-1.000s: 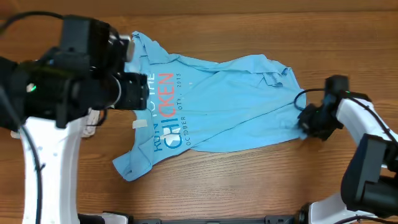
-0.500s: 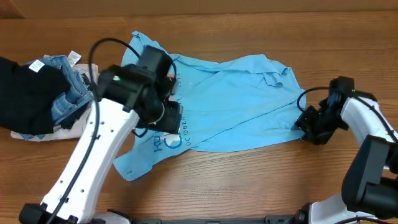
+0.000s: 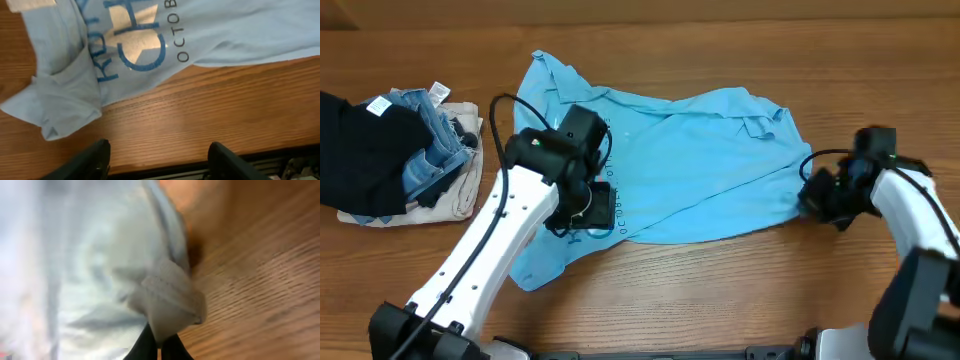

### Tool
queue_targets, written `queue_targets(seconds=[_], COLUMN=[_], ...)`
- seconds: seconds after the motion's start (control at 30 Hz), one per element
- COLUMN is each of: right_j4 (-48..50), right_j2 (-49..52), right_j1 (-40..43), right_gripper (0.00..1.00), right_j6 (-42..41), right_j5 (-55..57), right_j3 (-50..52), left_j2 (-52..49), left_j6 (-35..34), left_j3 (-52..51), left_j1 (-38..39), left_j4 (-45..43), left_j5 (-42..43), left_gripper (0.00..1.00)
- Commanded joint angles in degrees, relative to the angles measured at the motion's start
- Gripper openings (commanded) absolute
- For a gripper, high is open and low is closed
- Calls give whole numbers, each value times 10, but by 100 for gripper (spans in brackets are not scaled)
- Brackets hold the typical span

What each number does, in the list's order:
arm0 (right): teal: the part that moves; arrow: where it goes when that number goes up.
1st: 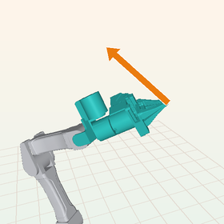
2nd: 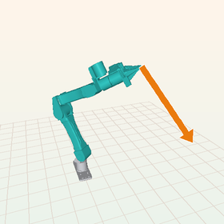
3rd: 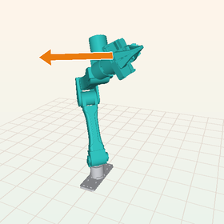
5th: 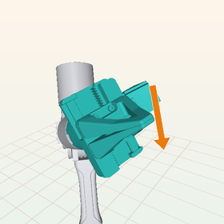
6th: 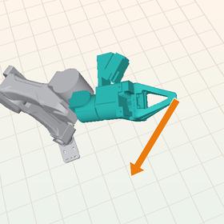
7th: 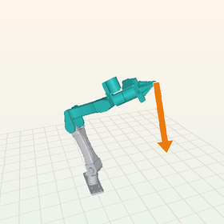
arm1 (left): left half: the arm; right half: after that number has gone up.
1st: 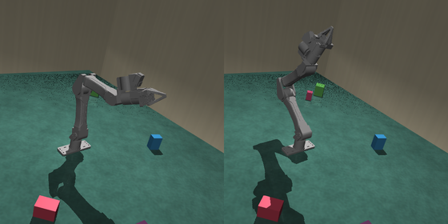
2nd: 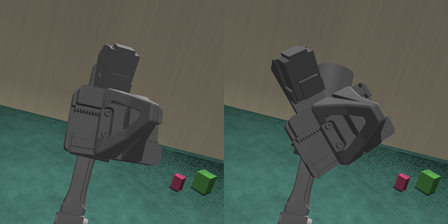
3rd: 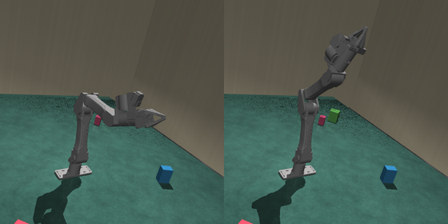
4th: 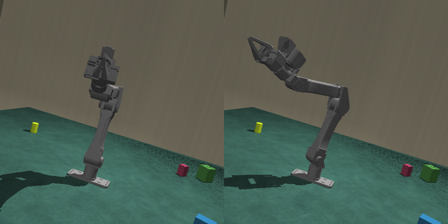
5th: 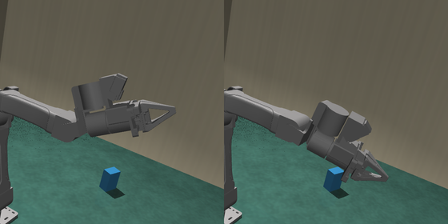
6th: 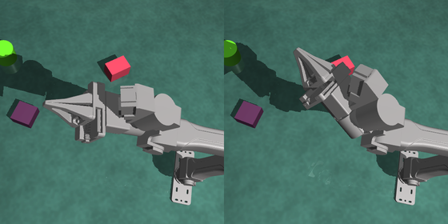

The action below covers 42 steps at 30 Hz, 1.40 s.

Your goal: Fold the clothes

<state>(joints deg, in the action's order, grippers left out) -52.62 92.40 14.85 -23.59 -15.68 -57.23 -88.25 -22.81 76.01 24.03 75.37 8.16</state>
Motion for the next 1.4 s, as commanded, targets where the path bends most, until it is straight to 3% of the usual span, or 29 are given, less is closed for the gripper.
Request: queue_targets(seconds=[0.0,0.23,0.53,0.73,0.9,1.0,1.1,1.13,1.17,1.37], right_j4=[-4,-6,-5,-6,-6,-6,-7,-8,-8,-8], right_j2=[-80,-105,-105,-105,-105,-105,-105,-105,-105,-105], right_j1=[-2,-2,-2,-2,-1,-1,-1,-1,-1,-1], right_gripper=[4,4,4,4,4,4,4,4,4,4], right_j6=[11,11,11,11,11,11,11,11,11,11], right_j5=[-11,-12,-25,-24,-24,-24,-24,-24,-24,-24], right_j3=[-36,-36,-36,-36,-36,-36,-36,-36,-36,-36], left_j2=[3,2,2,2,2,2,2,2,1,-22], left_j6=[-14,-29,-99,-193,-189,-161,-156,-137,-129,-107], left_j3=[-38,-97,-207,-256,-266,-269,-269,-269,-269,-270], left_j1=[21,98,103,59,-15,-56,-88,-96,-99,-99], left_j4=[-23,-59,-175,-174,-215,-239,-236,-236,-238,-269], left_j5=[23,22,-21,-71,-102,-113,-112,-118,-123,-126], left_gripper=[67,81,76,52,34,30,42,52,53,23])
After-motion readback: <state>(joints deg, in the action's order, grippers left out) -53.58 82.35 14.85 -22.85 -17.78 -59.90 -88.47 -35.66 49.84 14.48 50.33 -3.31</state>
